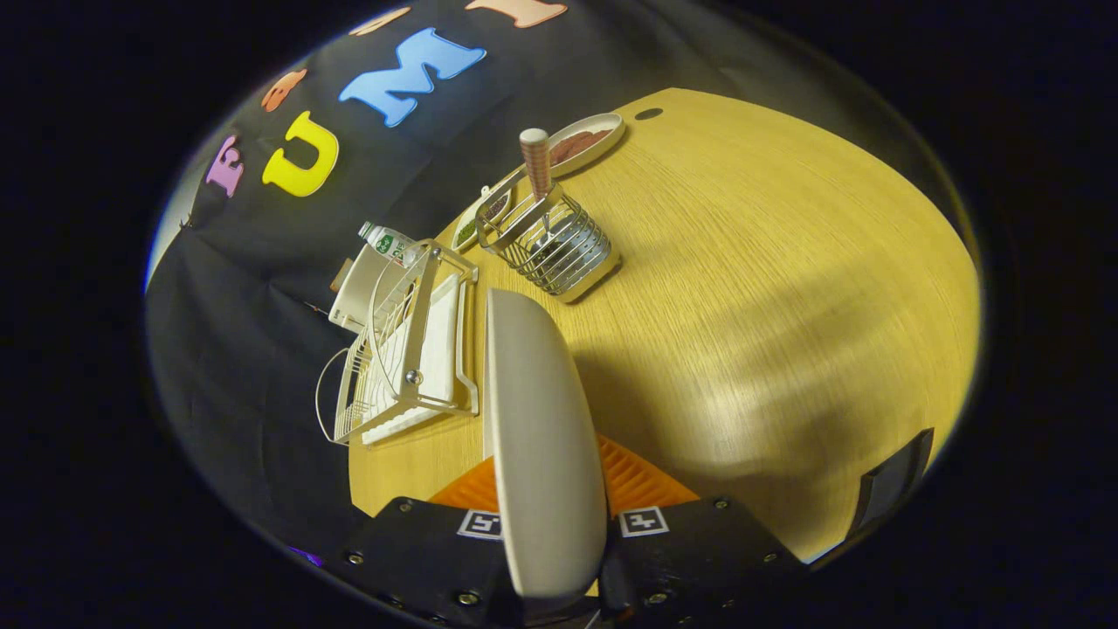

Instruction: Take the plate from the dish rack, then take the spoon from the basket and place it into the plate.

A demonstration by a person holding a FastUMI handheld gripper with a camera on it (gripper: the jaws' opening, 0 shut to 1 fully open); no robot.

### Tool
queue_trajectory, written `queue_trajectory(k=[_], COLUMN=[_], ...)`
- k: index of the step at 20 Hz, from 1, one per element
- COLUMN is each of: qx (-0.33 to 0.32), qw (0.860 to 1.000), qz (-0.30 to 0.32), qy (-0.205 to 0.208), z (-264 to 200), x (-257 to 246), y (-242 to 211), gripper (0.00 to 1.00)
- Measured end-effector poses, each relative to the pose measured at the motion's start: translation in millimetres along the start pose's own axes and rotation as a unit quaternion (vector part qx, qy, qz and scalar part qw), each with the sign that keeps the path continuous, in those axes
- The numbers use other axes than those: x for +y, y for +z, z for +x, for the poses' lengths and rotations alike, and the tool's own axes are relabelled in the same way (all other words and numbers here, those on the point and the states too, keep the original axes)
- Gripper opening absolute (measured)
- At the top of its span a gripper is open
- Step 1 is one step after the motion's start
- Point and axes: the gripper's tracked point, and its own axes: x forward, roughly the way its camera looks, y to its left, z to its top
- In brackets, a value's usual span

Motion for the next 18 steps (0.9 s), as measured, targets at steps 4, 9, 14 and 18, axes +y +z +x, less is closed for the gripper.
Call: queue_trajectory(k=[4,9,14,18], qx=[-0.002,0.005,-0.043,-0.128], qw=[0.999,0.991,0.983,0.975], qz=[-0.035,-0.105,-0.127,-0.142], qy=[-0.028,-0.080,-0.123,-0.109], z=[-3,-17,-56,-98], x=[-23,-58,-85,-68], y=[8,9,29,74], gripper=[0.34,0.65,0.84,0.84])
